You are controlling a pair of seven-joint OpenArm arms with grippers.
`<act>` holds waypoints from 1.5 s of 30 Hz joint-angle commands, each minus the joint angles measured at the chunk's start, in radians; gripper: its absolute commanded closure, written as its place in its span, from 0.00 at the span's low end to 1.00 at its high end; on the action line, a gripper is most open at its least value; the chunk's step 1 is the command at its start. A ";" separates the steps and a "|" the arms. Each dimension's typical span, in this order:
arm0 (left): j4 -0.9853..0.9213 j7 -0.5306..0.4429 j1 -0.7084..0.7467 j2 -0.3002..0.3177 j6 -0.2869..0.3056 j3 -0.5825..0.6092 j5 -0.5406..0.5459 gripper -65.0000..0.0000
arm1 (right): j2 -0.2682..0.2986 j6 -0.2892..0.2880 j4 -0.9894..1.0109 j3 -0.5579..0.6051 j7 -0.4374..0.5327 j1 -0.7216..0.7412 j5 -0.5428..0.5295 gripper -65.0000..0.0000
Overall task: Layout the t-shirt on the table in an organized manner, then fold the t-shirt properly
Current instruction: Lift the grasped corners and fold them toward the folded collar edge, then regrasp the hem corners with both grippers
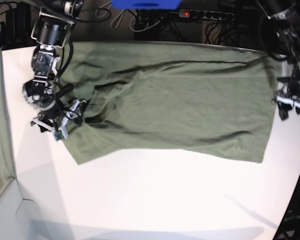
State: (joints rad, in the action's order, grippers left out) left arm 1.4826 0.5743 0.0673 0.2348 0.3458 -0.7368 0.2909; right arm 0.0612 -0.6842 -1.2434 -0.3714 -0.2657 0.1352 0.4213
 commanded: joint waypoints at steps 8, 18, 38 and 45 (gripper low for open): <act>-0.422 -0.015 -0.384 0.021 0.008 0.024 -0.261 0.44 | 0.004 -0.014 -0.002 0.004 -0.045 0.001 0.038 0.35; -0.785 -0.296 -0.518 0.059 -0.003 0.279 -0.321 0.44 | 0.002 -0.014 -0.003 0.001 -0.045 -0.006 0.038 0.35; -0.989 -0.386 -0.571 0.100 -0.003 0.283 -0.322 0.45 | 0.004 -0.014 0.001 0.001 -0.045 -0.001 0.040 0.35; -1.040 -0.394 -0.573 0.100 -0.003 0.283 -0.318 0.71 | 0.002 -0.014 0.001 0.005 -0.045 0.004 0.040 0.36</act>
State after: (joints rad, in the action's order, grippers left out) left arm 0.4469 0.1184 -0.4992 0.3355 0.3328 -0.4557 -0.0177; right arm 0.0605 -0.6842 -1.2427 -0.3695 -0.2630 0.1349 0.4221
